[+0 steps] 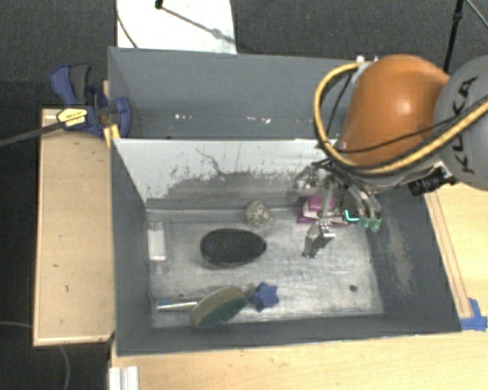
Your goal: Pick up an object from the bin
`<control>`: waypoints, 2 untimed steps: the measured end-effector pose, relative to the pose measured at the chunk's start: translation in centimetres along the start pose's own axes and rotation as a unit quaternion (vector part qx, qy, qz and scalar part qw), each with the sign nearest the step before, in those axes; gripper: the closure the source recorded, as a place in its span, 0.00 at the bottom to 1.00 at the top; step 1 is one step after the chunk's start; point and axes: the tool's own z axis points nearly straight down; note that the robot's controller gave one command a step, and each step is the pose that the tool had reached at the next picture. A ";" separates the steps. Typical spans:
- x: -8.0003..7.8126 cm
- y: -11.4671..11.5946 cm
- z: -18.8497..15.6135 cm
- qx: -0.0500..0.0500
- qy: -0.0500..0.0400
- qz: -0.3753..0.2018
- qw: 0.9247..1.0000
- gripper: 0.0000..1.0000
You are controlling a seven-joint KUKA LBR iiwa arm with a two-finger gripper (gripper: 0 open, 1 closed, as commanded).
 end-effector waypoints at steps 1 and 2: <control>-2.6 6.1 7.2 -0.001 0.000 0.050 0.999 0.00; -1.1 9.7 15.5 0.000 -0.006 -0.053 0.999 0.00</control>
Offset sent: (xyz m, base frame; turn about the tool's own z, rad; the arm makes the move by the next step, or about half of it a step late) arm 0.0252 0.0576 -0.0684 0.1048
